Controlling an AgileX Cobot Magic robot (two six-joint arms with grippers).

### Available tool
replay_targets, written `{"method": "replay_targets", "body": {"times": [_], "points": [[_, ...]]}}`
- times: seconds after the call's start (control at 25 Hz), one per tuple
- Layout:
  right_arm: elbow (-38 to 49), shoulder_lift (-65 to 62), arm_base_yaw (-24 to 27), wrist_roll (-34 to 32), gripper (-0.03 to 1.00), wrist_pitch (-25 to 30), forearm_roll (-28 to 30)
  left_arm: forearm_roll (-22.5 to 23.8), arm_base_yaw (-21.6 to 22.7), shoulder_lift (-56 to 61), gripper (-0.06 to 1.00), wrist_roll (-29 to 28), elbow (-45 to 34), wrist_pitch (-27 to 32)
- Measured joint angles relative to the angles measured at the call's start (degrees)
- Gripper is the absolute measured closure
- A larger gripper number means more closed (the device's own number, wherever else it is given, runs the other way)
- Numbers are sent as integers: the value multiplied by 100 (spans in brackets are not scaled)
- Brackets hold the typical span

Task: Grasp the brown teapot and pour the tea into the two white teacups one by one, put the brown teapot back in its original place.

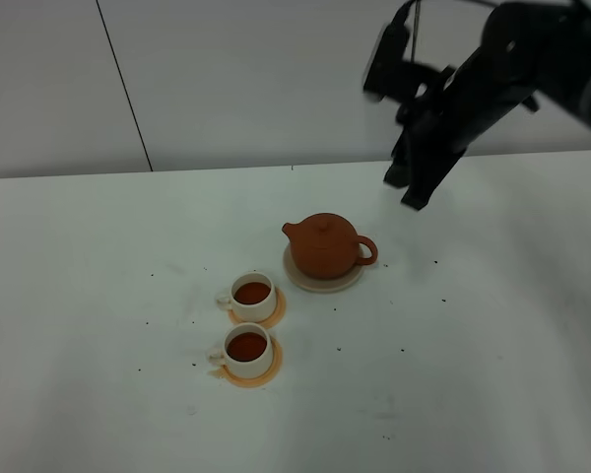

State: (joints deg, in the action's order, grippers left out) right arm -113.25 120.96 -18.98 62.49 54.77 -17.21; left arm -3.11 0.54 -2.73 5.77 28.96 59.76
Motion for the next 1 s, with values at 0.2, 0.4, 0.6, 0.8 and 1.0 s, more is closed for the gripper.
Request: {"method": "replay_targets", "body": {"times": [0.2,0.4,0.6,0.8,1.0], "points": [[0,-600,475,-277,65,546,-220,0,0,0,71,0,0,0],[564,-1528,806,-380,66,434,-281,0,0,0,71,0,0,0],[1863,-2921,1145,-384,67,-204,-467,0,0,0,71,0,0,0],[3528,-4444,1673,-371,67,-995,-550,0,0,0,71,0,0,0],[5288,-5968,2328,-371,68,-1605,-854,0,0,0,71,0,0,0]]}}
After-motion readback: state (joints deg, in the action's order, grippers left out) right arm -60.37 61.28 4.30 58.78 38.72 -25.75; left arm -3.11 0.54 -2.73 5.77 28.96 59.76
